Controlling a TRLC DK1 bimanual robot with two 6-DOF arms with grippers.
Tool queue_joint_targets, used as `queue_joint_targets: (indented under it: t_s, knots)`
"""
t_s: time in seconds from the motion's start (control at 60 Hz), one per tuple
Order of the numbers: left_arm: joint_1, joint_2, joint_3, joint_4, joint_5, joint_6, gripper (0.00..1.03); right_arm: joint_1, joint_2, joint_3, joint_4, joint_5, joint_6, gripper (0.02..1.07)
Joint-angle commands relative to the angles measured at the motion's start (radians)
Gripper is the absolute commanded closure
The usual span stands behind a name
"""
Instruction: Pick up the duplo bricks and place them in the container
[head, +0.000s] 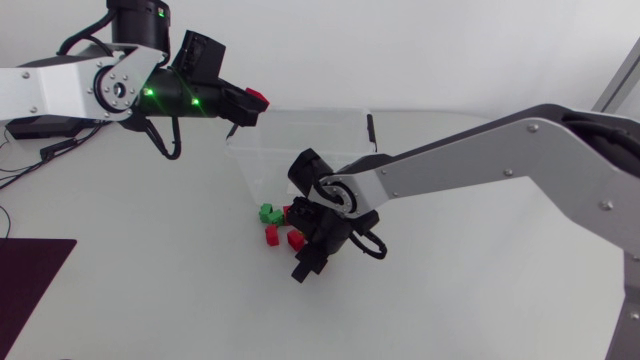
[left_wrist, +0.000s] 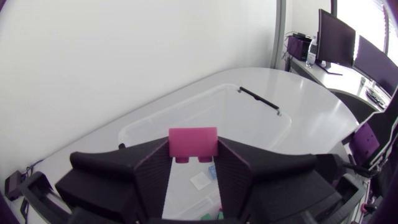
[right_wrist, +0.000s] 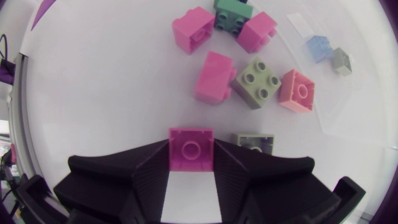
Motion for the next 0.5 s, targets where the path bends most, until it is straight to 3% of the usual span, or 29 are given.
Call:
queue_joint_targets:
  t_s: [0.0,0.15,0.25,0.3,0.483]
  knots:
    - [-0.011,0.036,0.032,0.028,-0.014,-0.037,0.74,-0.004,-0.032,-0.031,-0.008,0.003,-0.007,0.78]
    - [-0.018,0.097,0.055,0.072,-0.052,-0.057,0.72,-0.033,-0.200,-0.069,-0.051,0.001,-0.006,0.78]
    - [-0.017,0.131,0.064,0.086,-0.067,-0.063,0.51,-0.061,-0.302,-0.077,-0.093,0.000,-0.007,0.79]
    - [-0.022,0.145,0.064,0.098,-0.090,-0.061,0.30,-0.076,-0.348,-0.075,-0.110,-0.002,-0.007,0.79]
    - [-0.023,0.141,0.052,0.111,-0.106,-0.063,0.11,-0.139,-0.447,-0.028,-0.150,-0.019,-0.012,0.79]
